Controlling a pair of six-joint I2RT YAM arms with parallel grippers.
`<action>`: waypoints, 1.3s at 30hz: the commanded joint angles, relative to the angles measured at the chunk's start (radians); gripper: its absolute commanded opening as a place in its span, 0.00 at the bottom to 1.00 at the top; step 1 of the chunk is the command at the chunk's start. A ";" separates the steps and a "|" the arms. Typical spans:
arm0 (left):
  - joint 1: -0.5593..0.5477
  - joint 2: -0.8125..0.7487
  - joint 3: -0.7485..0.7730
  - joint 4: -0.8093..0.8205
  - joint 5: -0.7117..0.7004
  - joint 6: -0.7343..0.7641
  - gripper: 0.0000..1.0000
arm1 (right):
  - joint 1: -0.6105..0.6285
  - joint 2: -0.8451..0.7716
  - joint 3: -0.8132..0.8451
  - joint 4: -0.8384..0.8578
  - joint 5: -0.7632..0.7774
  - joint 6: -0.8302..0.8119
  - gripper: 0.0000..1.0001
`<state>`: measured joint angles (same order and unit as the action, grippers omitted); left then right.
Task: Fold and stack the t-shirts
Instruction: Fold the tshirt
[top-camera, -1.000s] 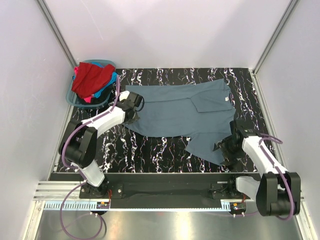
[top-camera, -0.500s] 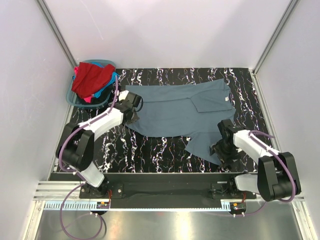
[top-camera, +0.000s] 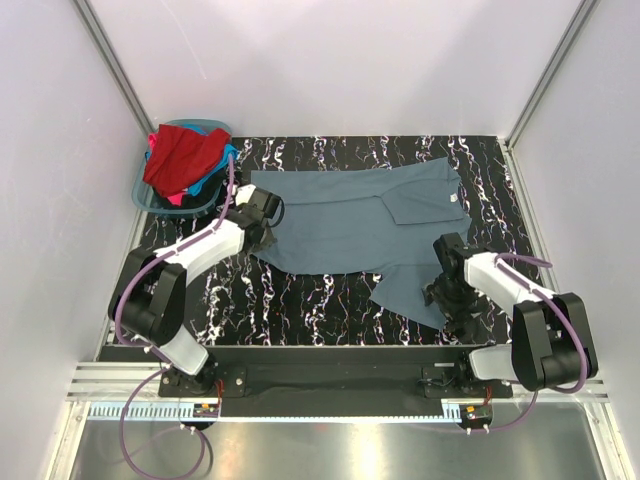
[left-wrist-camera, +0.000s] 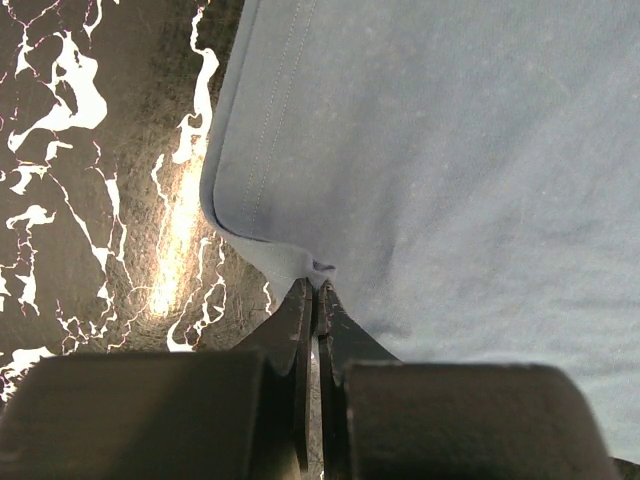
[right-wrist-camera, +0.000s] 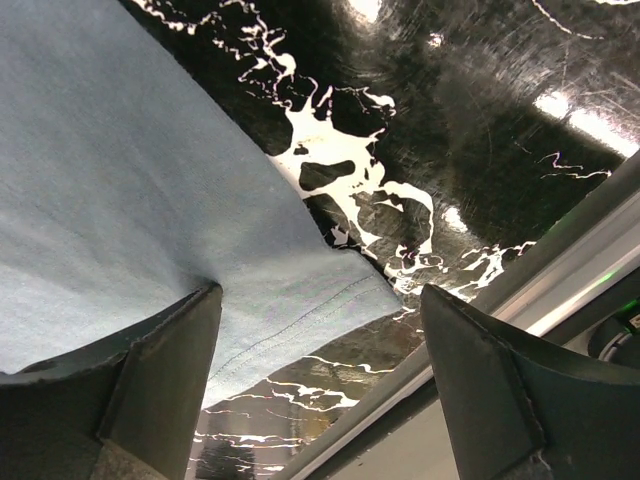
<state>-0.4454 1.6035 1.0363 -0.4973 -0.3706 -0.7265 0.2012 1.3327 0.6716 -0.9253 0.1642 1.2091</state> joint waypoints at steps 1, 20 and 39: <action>0.014 -0.039 -0.004 0.037 0.004 -0.004 0.00 | 0.010 0.025 0.026 -0.001 0.006 -0.040 0.88; 0.137 -0.053 0.039 0.028 0.029 0.036 0.00 | 0.095 0.028 0.126 -0.067 0.006 0.023 0.84; 0.155 -0.042 0.033 0.031 0.047 0.033 0.00 | 0.118 0.118 0.183 -0.239 -0.049 0.057 0.44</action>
<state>-0.2951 1.5848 1.0473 -0.4984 -0.3305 -0.7033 0.3069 1.3975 0.8074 -1.1118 0.0952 1.2858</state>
